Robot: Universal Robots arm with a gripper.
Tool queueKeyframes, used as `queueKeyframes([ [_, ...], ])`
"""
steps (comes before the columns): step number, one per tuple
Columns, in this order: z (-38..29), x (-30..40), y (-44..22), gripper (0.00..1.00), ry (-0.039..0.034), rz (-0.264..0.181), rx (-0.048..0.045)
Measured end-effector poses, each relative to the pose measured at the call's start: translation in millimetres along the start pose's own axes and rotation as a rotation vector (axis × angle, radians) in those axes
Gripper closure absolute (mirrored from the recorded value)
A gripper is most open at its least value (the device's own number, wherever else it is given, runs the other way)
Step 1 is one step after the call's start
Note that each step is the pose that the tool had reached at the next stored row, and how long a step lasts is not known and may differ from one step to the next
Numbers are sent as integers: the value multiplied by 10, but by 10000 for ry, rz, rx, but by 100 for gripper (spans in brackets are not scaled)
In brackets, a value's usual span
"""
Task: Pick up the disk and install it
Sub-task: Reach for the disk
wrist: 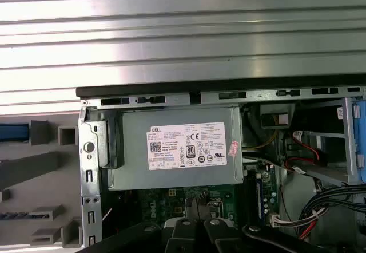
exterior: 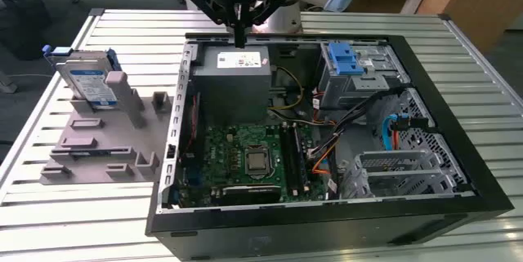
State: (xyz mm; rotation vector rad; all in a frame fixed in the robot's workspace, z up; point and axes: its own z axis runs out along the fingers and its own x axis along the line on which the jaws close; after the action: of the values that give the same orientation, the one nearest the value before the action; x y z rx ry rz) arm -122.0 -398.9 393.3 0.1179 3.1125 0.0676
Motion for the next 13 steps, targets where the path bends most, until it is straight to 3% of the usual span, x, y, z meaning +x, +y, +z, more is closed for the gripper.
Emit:
queueKeyframes([
  [13, 0, 20, -1, 89, -1, 1, 0],
])
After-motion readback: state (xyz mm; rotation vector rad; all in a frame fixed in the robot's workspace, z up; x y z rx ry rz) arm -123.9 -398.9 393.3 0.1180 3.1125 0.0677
